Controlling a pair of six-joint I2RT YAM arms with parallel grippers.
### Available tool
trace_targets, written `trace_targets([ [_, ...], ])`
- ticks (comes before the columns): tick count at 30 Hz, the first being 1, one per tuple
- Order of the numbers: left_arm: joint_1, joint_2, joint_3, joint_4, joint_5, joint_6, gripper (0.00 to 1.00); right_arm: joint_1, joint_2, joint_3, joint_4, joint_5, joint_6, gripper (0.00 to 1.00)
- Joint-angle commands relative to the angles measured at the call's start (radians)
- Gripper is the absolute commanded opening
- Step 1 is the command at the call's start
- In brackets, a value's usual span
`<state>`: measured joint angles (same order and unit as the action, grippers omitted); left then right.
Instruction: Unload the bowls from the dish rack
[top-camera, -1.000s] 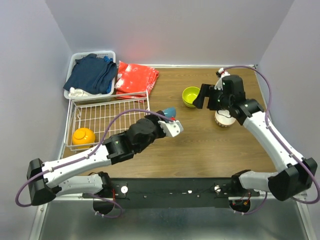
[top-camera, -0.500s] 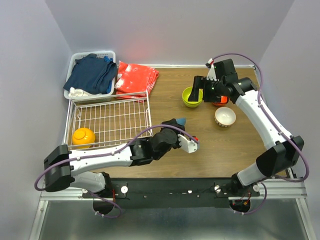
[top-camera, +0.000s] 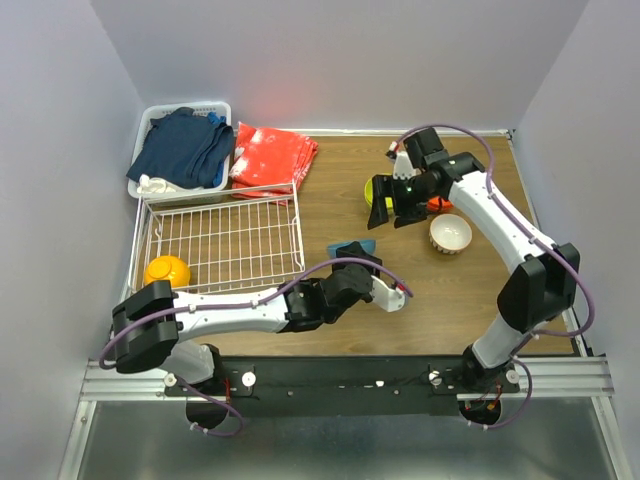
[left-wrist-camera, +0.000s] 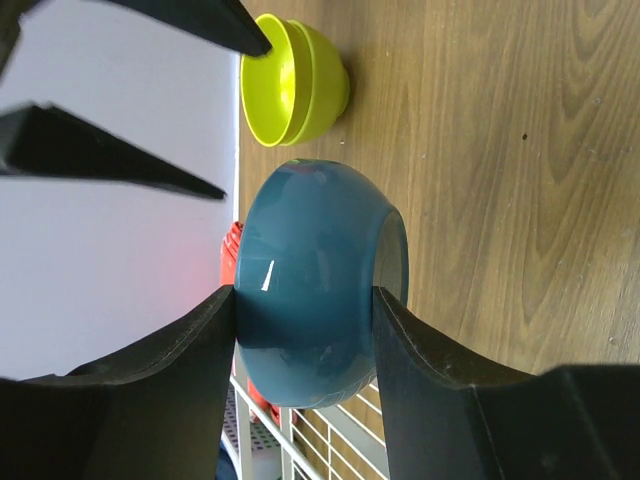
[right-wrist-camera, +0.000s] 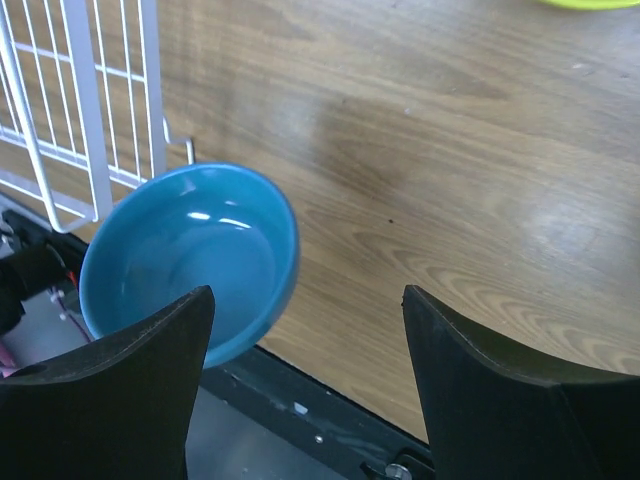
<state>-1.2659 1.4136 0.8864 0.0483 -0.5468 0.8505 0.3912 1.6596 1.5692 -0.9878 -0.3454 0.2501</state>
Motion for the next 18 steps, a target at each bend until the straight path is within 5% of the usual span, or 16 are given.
trace_targets([
  [1, -0.01, 0.03, 0.037, 0.062, -0.041, 0.027, 0.18, 0.049, 0.052, -0.02, -0.051, -0.044, -0.049, 0.84],
  [13, -0.012, 0.093, 0.011, 0.13, -0.111, 0.065, 0.16, 0.14, 0.166, -0.084, -0.071, -0.011, -0.071, 0.77],
  [18, -0.012, 0.11, 0.011, 0.121, -0.117, 0.059, 0.16, 0.141, 0.175, -0.094, -0.075, 0.034, -0.066, 0.54],
])
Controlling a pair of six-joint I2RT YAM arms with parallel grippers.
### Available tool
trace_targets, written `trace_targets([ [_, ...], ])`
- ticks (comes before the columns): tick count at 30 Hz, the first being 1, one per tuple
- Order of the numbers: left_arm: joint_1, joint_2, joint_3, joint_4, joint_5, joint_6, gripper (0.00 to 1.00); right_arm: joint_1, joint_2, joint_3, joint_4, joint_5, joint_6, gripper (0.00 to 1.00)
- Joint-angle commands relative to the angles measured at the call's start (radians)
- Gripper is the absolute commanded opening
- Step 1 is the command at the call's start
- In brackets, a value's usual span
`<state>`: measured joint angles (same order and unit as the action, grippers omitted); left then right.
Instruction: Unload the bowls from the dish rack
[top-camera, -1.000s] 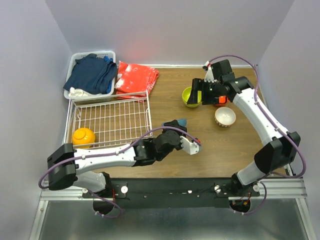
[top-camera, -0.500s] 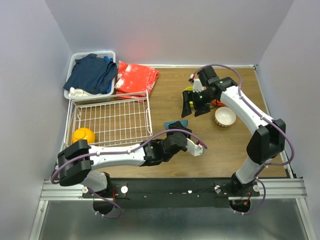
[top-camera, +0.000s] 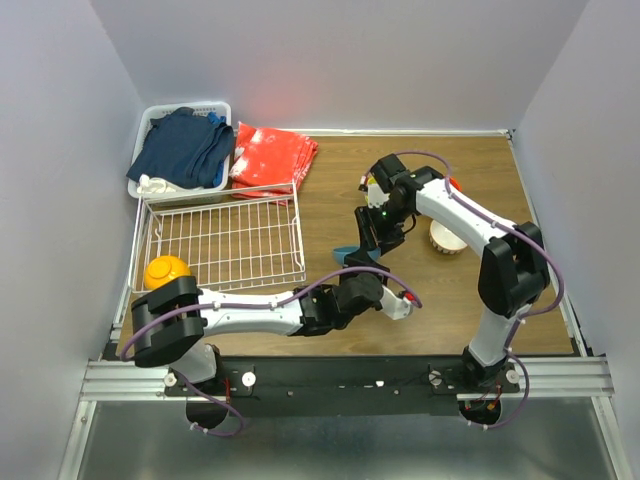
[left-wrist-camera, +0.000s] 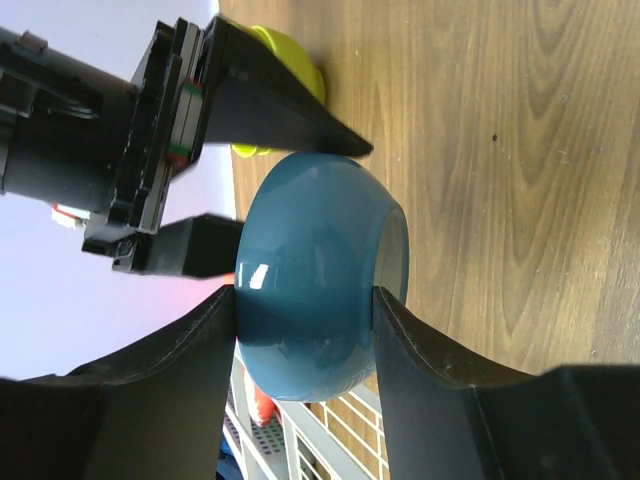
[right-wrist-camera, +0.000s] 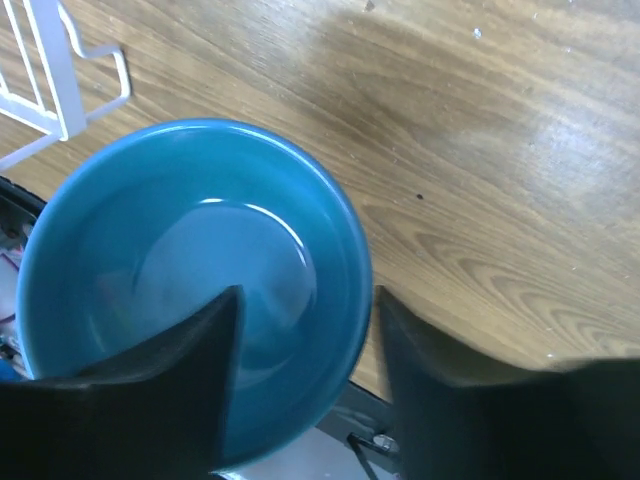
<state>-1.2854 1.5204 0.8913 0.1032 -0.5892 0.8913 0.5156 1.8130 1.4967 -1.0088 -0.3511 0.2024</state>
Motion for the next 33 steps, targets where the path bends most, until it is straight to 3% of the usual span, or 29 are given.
trace_targets([
  [1, 0.008, 0.004, 0.005, 0.067, -0.077, 0.017, 0.17, 0.017, 0.023, -0.021, -0.056, 0.056, -0.014, 0.5],
  [2, 0.008, 0.006, 0.005, 0.067, -0.08, 0.014, 0.18, 0.017, 0.026, -0.02, -0.056, 0.06, -0.014, 0.38],
  [5, 0.008, 0.003, 0.001, 0.069, -0.087, 0.012, 0.26, 0.017, 0.032, -0.013, -0.057, 0.06, -0.014, 0.15],
  [8, 0.008, 0.004, -0.002, 0.072, -0.1, 0.011, 0.44, 0.017, 0.031, -0.006, -0.059, 0.063, -0.017, 0.01],
  [9, 0.008, 0.007, 0.0, 0.073, -0.101, 0.011, 0.58, 0.017, 0.029, -0.004, -0.057, 0.067, -0.017, 0.01],
  [11, 0.008, 0.003, 0.001, 0.072, -0.106, -0.002, 0.72, 0.015, 0.026, 0.005, -0.056, 0.083, -0.014, 0.01],
  [12, 0.009, -0.003, 0.003, 0.07, -0.104, -0.006, 0.85, 0.017, 0.023, 0.008, -0.056, 0.09, -0.011, 0.01],
  [15, 0.008, -0.022, 0.009, 0.061, -0.1, -0.032, 0.99, 0.015, 0.016, 0.013, -0.036, 0.148, 0.015, 0.01],
  [23, 0.012, -0.133, 0.058, -0.095, 0.005, -0.207, 0.99, -0.035, -0.056, -0.047, 0.125, 0.345, 0.133, 0.01],
  [28, 0.053, -0.235, 0.078, -0.227, 0.149, -0.371, 0.99, -0.107, -0.125, -0.171, 0.263, 0.504, 0.225, 0.01],
  [33, 0.132, -0.345, 0.067, -0.267, 0.239, -0.498, 0.99, -0.17, -0.208, -0.308, 0.459, 0.561, 0.262, 0.01],
])
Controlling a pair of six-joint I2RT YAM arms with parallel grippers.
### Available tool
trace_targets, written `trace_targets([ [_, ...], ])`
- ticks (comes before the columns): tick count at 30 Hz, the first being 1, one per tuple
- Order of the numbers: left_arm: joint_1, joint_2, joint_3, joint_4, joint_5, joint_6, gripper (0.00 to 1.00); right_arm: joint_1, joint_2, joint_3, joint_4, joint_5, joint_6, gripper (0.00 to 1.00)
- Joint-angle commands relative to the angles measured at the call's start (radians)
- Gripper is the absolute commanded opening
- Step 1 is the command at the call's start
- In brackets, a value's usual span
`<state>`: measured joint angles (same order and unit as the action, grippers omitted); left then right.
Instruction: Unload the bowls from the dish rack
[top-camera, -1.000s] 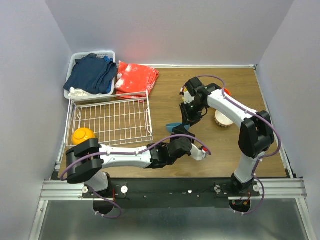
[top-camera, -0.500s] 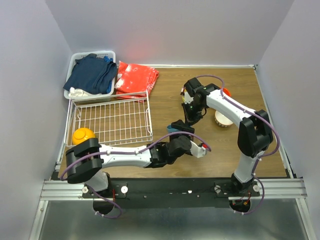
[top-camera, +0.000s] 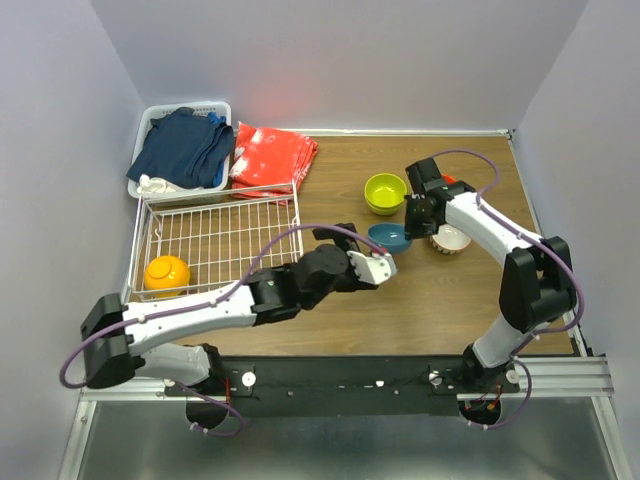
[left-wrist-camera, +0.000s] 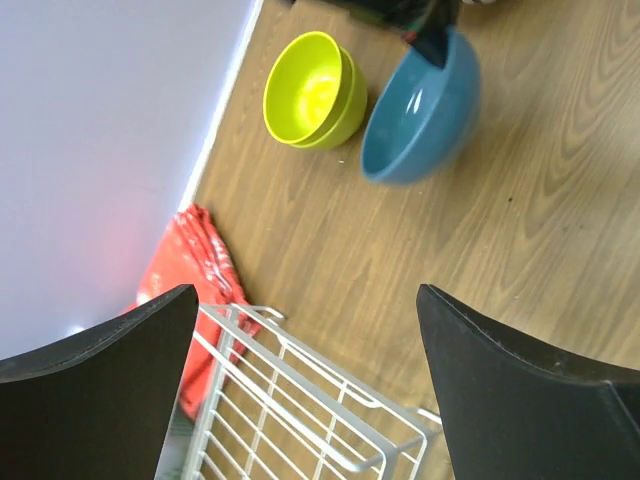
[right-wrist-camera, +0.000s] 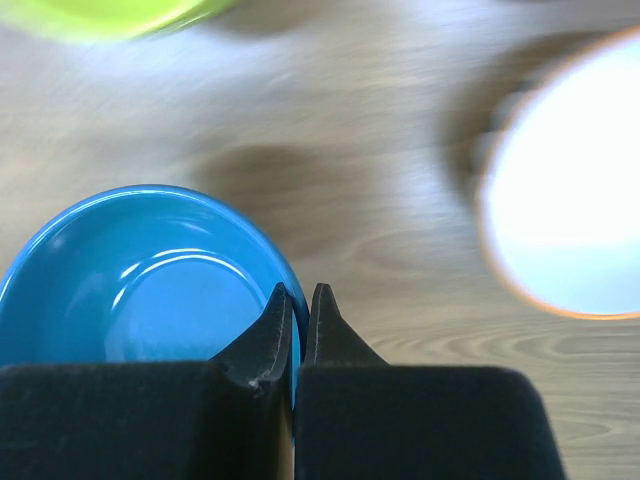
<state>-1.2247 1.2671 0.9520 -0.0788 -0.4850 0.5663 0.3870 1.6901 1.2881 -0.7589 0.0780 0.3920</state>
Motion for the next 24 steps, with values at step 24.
trace_targets([
  [24, 0.556, -0.258, -0.036, -0.079, -0.139, -0.553, 0.99, -0.045, -0.067, -0.429, 0.71, 0.221, 0.148, 0.2],
])
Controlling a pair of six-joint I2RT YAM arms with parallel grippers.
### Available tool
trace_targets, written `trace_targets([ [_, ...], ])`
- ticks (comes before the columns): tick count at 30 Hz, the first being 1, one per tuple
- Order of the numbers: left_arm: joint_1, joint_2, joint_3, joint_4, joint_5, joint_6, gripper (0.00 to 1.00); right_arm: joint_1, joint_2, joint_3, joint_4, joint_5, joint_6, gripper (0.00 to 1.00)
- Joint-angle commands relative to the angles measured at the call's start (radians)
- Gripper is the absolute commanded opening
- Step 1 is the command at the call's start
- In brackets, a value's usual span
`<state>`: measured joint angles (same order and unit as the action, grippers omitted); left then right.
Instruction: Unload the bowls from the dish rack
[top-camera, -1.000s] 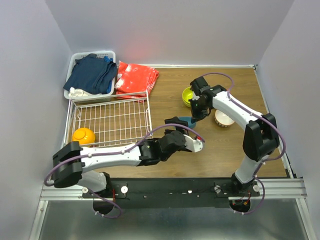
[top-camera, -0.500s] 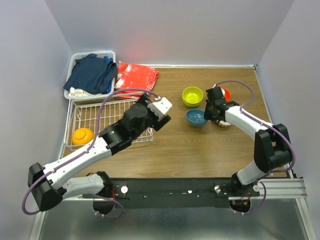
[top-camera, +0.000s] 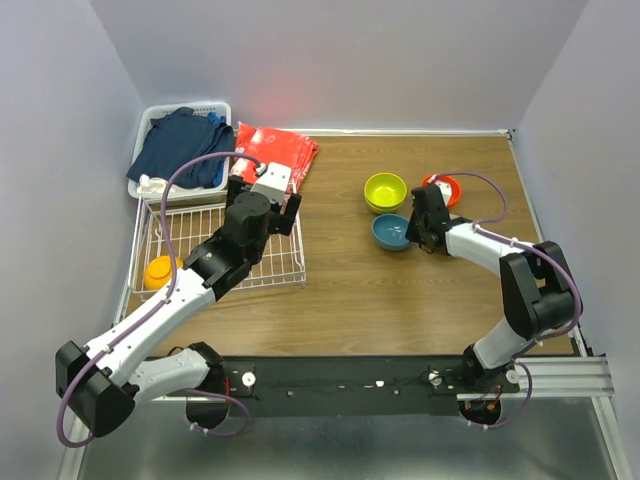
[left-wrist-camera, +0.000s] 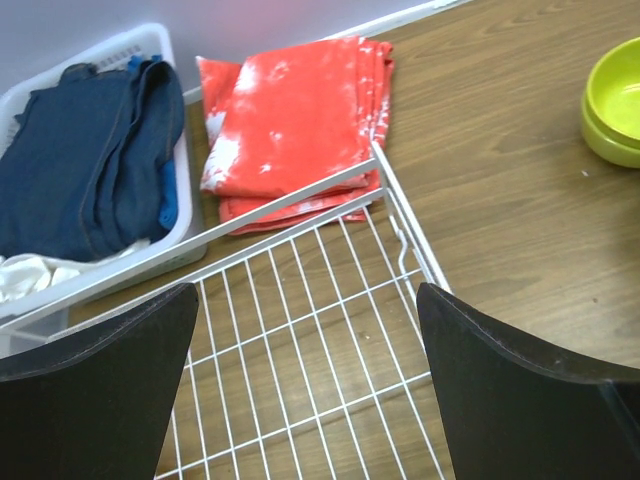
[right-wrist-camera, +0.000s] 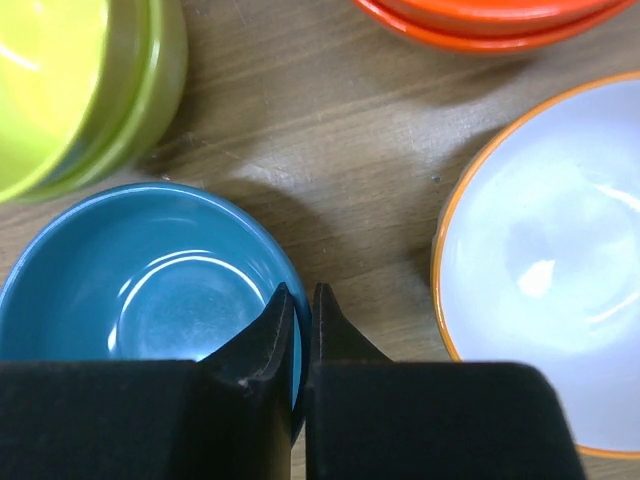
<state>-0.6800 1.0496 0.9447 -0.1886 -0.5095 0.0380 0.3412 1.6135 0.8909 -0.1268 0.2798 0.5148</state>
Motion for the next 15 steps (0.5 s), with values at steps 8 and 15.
trace_targets([
  [8, 0.019, -0.043, -0.04, 0.043, -0.138, -0.015, 0.99, 0.002, -0.064, -0.061, 0.073, 0.004, 0.005, 0.45],
  [15, 0.036, -0.031, -0.038, 0.04, -0.153, -0.01, 0.99, 0.002, -0.197, -0.056, 0.05, -0.06, -0.03, 0.5],
])
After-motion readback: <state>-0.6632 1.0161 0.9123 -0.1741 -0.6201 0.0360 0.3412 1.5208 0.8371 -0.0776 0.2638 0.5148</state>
